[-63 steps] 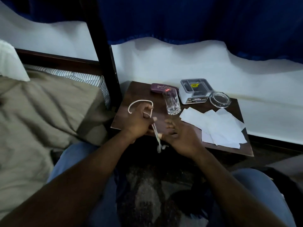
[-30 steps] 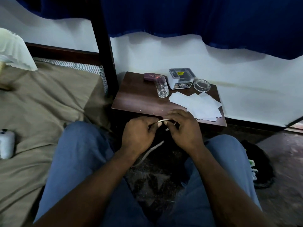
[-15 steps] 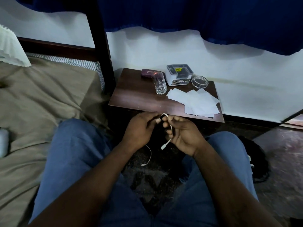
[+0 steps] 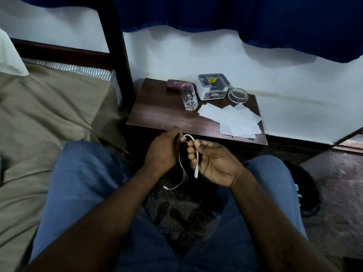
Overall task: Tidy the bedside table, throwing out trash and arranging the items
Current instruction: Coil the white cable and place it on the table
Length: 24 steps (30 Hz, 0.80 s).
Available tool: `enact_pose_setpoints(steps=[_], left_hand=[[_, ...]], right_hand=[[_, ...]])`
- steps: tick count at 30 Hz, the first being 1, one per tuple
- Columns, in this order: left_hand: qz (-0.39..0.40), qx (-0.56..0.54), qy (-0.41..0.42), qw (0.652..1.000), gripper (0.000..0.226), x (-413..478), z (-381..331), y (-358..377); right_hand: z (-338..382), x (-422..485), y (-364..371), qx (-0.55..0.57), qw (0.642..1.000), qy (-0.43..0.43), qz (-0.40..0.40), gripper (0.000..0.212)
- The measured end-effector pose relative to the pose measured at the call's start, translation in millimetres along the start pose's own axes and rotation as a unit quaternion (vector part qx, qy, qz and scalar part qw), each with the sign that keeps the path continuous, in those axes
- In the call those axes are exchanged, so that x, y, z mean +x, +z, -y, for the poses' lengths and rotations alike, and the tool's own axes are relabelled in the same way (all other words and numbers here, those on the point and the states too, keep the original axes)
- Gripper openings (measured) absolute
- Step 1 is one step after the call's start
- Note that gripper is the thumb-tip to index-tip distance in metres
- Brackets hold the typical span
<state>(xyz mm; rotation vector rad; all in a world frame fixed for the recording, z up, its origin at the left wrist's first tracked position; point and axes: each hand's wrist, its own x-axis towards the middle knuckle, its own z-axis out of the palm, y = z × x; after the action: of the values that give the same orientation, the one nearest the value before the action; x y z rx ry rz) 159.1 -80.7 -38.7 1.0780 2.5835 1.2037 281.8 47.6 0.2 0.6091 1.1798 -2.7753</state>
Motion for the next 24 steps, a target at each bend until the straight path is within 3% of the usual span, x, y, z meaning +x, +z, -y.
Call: enact_pose_setpoints(steps=[3, 5, 7, 11, 15, 19, 24], left_hand=[[0.021, -0.016, -0.064, 0.998, 0.0, 0, 0, 5], [0.042, -0.074, -0.049, 0.995, 0.004, 0, -1, 8], [0.12, -0.148, -0.039, 0.981, 0.015, -4, -3, 15], [0.3, -0.262, -0.114, 0.91, 0.031, -20, -12, 36], [0.271, -0.215, -0.082, 0.935, 0.024, -16, -16, 38], [0.182, -0.059, 0.001, 0.981, 0.016, -9, -17, 25], [0.129, 0.038, 0.104, 0.985, 0.017, -8, -22, 12]], right_hand=[[1, 0, -1, 0.033, 0.999, 0.006, 0.032, 0.023], [1, 1, 1, 0.064, 0.998, -0.012, 0.024, 0.024], [4, 3, 2, 0.123, 0.991, -0.059, 0.002, 0.023], [10, 9, -2, 0.206, 0.965, -0.154, -0.05, 0.021], [13, 19, -18, 0.136, 0.954, -0.226, -0.141, 0.022], [14, 22, -22, 0.079, 0.954, -0.242, -0.159, 0.021], [8, 30, -19, 0.107, 0.951, -0.23, -0.174, 0.023]])
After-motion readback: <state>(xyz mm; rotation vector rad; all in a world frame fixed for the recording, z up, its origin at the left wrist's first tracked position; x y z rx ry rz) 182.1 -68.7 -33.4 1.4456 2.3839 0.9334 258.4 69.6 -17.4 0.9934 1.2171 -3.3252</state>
